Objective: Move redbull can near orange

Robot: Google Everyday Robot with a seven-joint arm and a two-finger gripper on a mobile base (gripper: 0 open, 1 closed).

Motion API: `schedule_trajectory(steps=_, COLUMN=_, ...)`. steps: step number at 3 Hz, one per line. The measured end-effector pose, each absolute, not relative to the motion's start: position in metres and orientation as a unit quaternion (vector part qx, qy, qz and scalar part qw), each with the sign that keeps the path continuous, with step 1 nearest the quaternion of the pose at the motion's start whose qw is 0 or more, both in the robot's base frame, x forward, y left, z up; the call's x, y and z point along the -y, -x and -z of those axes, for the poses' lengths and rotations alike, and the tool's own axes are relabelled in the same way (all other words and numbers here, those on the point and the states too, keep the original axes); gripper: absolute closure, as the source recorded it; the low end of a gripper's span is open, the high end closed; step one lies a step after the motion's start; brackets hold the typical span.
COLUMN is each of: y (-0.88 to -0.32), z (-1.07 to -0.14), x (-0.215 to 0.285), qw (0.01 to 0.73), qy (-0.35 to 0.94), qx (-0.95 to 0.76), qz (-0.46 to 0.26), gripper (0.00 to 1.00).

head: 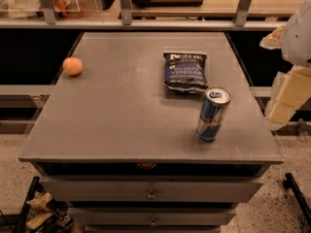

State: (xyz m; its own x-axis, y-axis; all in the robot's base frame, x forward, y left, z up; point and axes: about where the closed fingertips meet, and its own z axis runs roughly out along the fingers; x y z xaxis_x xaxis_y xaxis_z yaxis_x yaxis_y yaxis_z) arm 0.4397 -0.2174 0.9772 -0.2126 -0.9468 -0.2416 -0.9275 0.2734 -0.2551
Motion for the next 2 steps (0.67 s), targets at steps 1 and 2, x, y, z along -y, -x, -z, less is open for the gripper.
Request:
schedule_trajectory(steps=1, y=-0.446, z=-0.958, x=0.224, qw=0.207, qy=0.595, qx=-0.776, qz=-0.015, gripper=0.00)
schedule_trajectory(steps=2, y=-0.454, z=-0.930, x=0.227, qw=0.243, qy=0.582, qx=-0.772, qz=-0.078, gripper=0.00)
